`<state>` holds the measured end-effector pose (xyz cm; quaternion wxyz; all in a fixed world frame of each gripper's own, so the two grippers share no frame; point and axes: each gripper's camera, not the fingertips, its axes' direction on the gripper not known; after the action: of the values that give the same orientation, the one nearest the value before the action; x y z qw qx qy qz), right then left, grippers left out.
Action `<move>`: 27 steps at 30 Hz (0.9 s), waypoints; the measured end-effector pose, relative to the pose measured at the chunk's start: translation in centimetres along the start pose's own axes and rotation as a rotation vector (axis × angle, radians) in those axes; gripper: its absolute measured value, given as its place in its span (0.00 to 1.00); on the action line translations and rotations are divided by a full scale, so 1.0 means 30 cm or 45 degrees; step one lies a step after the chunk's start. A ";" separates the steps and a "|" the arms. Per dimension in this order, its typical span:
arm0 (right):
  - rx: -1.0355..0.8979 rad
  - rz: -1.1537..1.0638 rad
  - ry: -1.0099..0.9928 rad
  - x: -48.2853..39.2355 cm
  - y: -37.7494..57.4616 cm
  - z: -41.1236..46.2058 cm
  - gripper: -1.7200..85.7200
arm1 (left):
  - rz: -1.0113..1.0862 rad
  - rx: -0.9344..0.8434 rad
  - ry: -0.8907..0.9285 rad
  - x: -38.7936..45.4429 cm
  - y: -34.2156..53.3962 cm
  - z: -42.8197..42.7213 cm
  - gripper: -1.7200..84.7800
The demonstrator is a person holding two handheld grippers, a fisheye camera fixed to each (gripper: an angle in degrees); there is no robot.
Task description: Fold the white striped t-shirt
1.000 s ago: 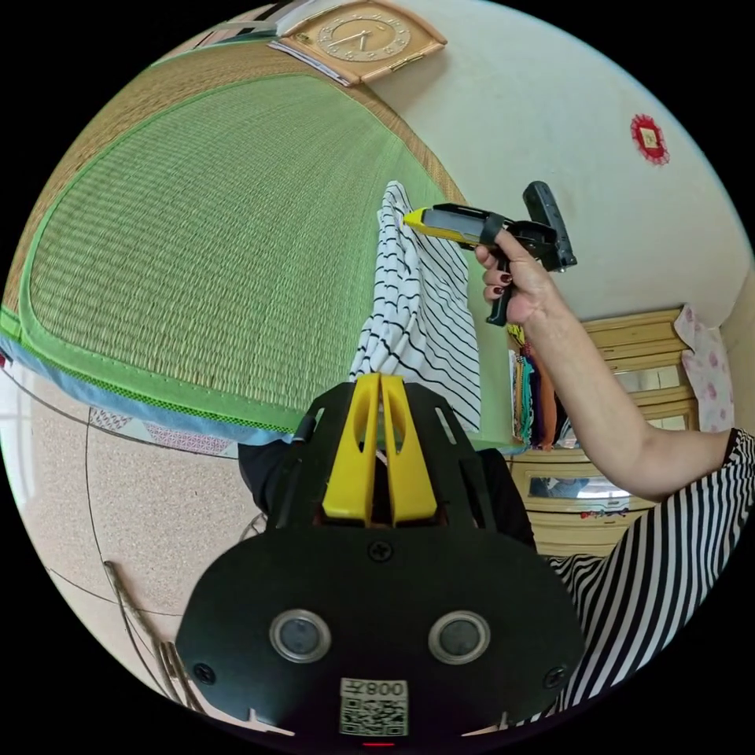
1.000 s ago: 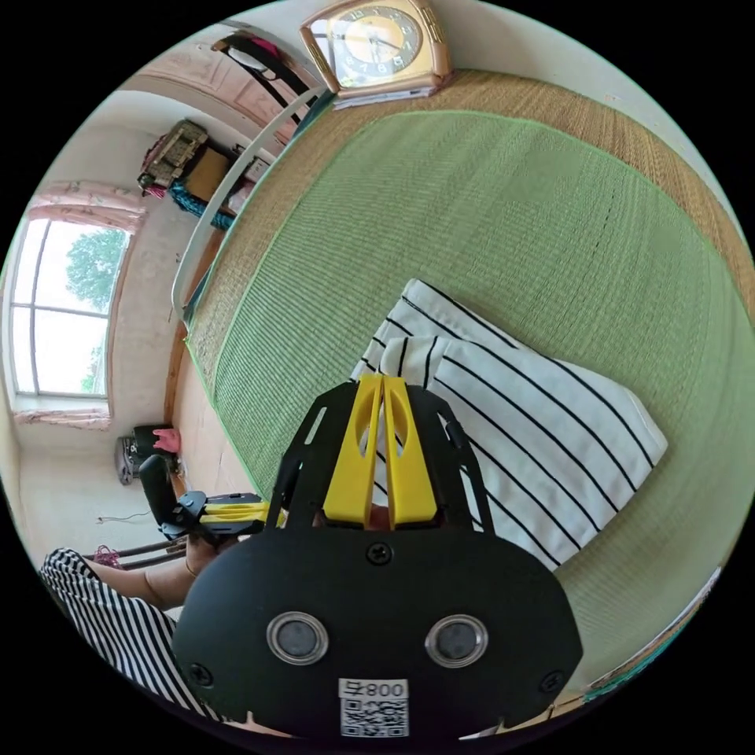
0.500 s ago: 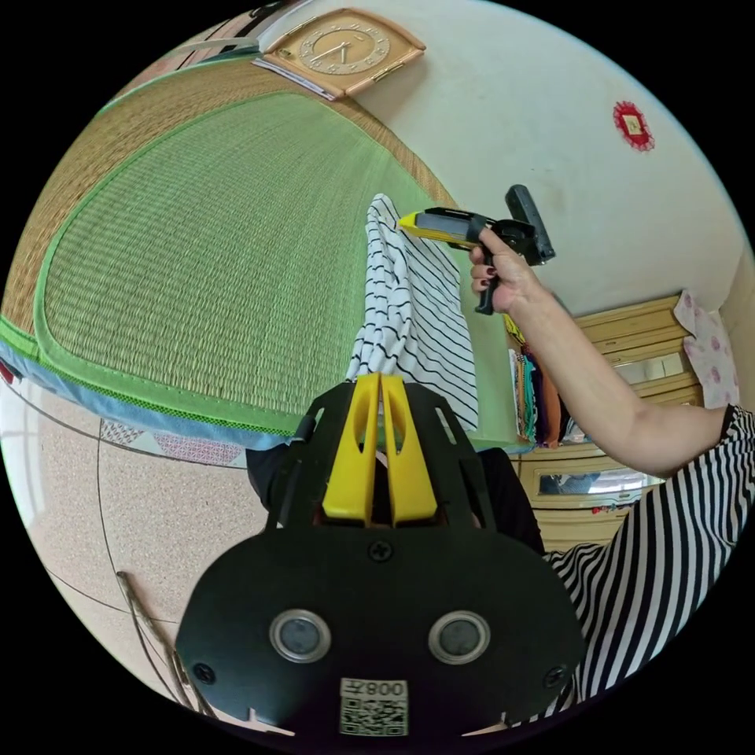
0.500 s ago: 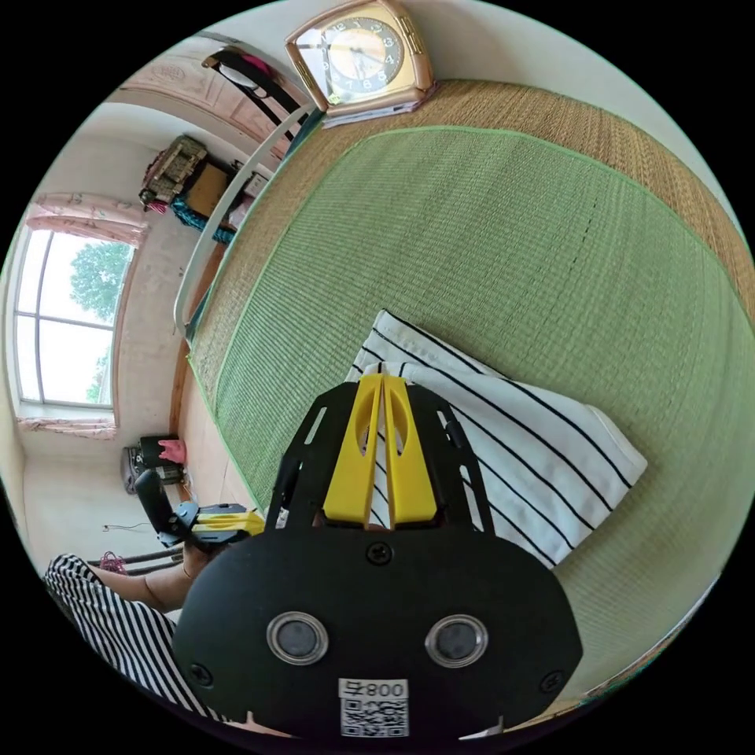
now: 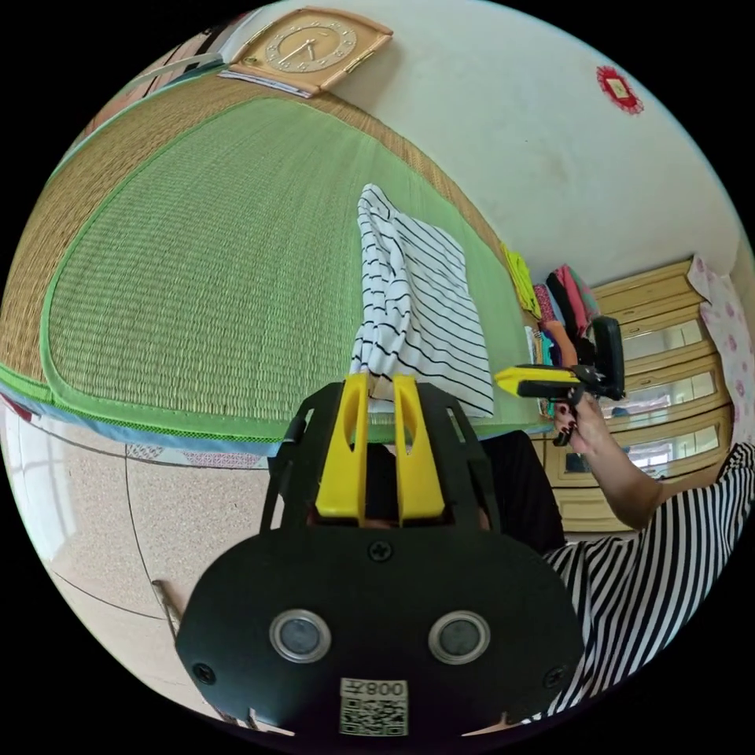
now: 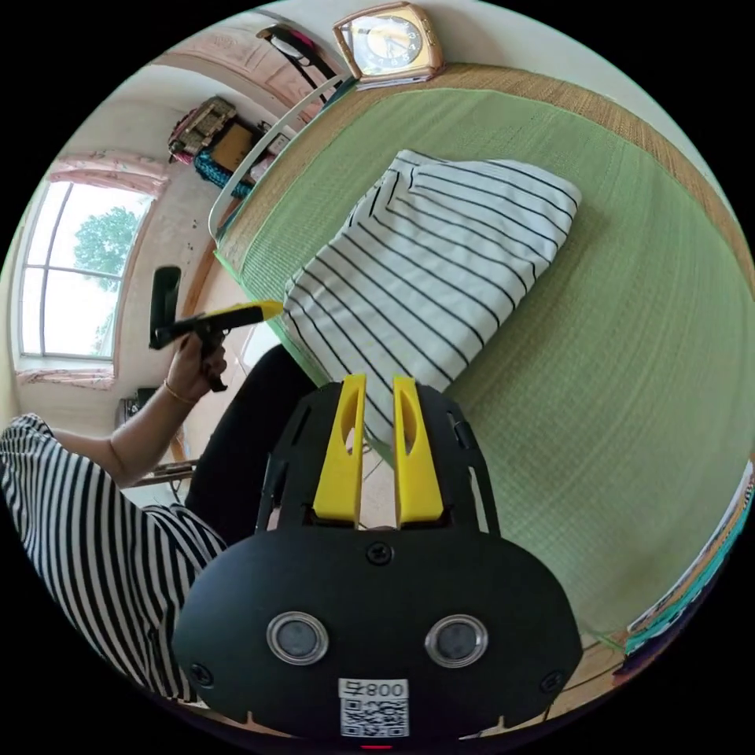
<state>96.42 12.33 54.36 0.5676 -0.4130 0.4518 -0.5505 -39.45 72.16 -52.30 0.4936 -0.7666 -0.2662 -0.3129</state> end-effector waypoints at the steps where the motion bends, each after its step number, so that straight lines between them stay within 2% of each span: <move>1: -0.012 -0.020 0.064 -0.046 0.057 0.013 0.10 | -0.008 -0.023 -0.020 0.004 0.001 0.019 0.05; 9: -0.025 -0.223 0.395 -0.322 0.214 0.115 0.11 | 0.053 -0.031 -0.080 0.086 0.014 0.015 0.03; 14: -0.016 -0.275 0.551 -0.428 0.271 0.142 0.07 | 0.074 0.009 -0.062 0.146 0.044 -0.016 0.03; 23: -0.011 -0.345 0.575 -0.538 0.373 0.097 0.03 | 0.019 -0.099 -0.167 0.134 0.075 0.108 0.03; 27: -0.035 -0.339 0.541 -0.541 0.381 0.086 0.02 | -0.015 -0.098 -0.137 0.127 0.079 0.137 0.03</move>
<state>102.04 29.04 44.92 0.3768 -0.3517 0.5098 -0.6889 -34.32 75.44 -52.18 0.4469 -0.7990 -0.2848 -0.2842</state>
